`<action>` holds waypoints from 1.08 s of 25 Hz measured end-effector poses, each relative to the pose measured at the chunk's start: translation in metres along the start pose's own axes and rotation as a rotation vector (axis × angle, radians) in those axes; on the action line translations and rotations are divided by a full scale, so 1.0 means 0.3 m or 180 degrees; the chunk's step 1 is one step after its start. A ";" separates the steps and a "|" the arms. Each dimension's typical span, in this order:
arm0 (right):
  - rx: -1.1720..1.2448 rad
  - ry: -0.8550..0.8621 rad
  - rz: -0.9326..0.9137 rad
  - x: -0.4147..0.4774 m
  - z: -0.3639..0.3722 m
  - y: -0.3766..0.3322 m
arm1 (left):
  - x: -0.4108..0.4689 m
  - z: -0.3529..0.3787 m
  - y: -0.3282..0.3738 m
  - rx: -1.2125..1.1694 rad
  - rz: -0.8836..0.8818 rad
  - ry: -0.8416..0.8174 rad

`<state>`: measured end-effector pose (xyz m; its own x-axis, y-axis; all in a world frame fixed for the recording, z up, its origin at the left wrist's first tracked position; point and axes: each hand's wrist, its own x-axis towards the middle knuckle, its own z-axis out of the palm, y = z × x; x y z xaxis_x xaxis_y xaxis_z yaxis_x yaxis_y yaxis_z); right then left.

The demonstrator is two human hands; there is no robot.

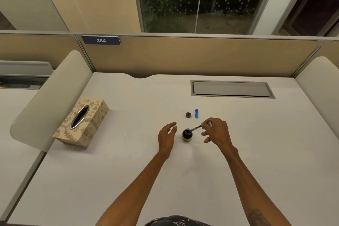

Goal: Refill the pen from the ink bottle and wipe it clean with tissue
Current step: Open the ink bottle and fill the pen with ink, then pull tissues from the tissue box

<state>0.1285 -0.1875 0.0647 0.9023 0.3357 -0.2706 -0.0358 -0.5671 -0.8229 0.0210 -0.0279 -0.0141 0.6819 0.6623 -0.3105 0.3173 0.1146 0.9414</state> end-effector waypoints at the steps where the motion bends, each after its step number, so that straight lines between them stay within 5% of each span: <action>1: 0.0118 0.0055 0.0023 -0.006 -0.002 0.009 | -0.005 0.003 0.000 -0.0028 -0.0004 -0.0003; 7: 0.1902 0.0294 0.0541 -0.041 -0.037 0.034 | -0.034 0.016 0.027 -0.0254 -0.0125 0.0193; 14: 0.4123 -0.0622 0.1069 -0.073 0.008 -0.022 | -0.061 0.029 0.136 -0.0543 0.0346 -0.0188; 27: 0.4278 -0.1186 0.1259 -0.136 0.153 -0.104 | -0.080 -0.001 0.294 -0.1303 0.0613 -0.0206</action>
<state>0.0731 -0.1490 0.0786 0.5835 0.6185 -0.5262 -0.8087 0.3831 -0.4464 0.0323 -0.0334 0.0763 0.7469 0.6540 -0.1201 -0.0971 0.2859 0.9533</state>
